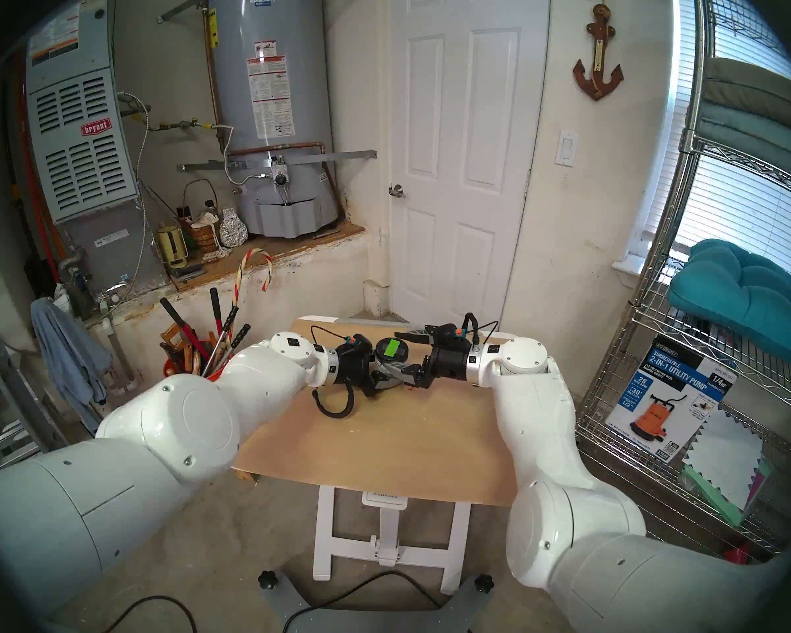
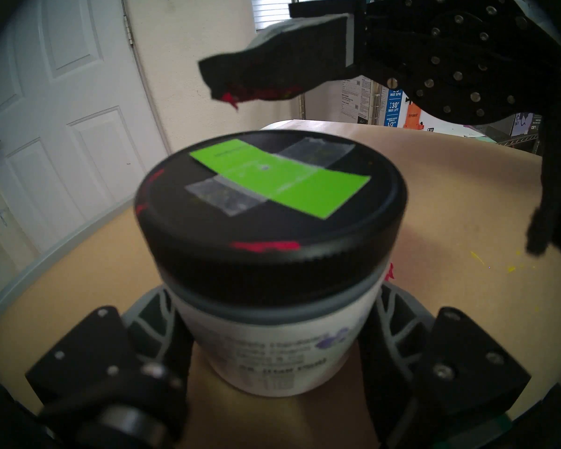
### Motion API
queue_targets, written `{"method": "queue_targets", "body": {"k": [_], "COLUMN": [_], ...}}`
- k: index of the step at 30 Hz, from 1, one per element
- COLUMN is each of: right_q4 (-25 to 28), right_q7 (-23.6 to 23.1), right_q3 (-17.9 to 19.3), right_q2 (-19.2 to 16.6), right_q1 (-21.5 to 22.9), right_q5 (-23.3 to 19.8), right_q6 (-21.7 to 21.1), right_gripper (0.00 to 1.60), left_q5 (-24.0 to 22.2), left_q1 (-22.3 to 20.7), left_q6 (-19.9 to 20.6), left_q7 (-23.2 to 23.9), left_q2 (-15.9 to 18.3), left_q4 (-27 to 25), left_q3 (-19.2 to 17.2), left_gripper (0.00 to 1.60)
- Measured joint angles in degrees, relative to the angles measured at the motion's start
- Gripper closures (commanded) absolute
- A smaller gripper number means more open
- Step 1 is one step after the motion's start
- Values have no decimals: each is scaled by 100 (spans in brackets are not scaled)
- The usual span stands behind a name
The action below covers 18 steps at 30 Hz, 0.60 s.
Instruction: Open paint jar
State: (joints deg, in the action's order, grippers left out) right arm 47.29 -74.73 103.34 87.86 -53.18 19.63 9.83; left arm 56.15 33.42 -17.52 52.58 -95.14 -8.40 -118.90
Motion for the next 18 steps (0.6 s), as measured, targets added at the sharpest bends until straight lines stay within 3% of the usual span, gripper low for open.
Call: {"method": "queue_targets", "body": {"k": [18], "right_q4": [1337], "right_q7": [583], "right_q3": [-47], "right_q2": [370], "right_q1": [-595], "right_q5": [587], "right_q6": [-1473], "right_gripper": [0], "left_q5": [-4], "left_q1": [-1], "left_q6": [-124], "left_q7": [34], "left_q2": [25], "left_q4": [47], "left_q3": [-43], "left_gripper": [160]}}
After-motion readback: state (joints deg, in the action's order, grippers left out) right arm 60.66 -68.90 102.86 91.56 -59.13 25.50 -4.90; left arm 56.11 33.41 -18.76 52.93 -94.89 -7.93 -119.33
